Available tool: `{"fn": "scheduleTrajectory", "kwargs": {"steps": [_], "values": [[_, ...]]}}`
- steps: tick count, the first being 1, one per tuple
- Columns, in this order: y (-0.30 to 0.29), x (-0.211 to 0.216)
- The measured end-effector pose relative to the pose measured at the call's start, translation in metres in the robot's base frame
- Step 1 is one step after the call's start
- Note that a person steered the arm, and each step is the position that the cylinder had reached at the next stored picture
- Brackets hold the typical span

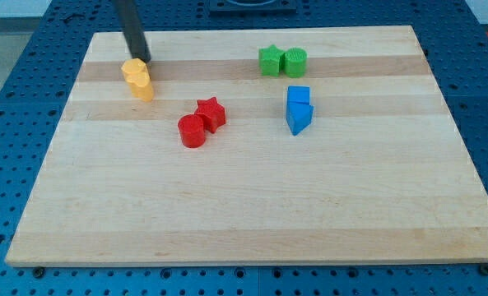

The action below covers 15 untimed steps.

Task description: Move yellow heart slightly left and right

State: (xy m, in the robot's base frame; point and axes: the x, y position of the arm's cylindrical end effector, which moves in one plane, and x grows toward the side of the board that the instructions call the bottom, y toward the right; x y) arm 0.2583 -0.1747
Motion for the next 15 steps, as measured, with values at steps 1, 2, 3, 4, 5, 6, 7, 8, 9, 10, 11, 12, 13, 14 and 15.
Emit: {"fn": "scheduleTrajectory", "kwargs": {"steps": [1,2,3,4,5,6,7,8,9,10,11,12,13,14,15], "values": [[0.038,-0.019],[0.033,0.011],[0.009,0.076],[-0.023,0.082],[-0.036,0.082],[-0.035,0.082],[-0.054,0.082],[-0.067,0.082],[-0.068,0.078],[-0.089,0.086],[-0.113,0.087],[-0.109,0.123],[-0.092,0.131],[-0.076,0.108],[-0.073,0.105]]}}
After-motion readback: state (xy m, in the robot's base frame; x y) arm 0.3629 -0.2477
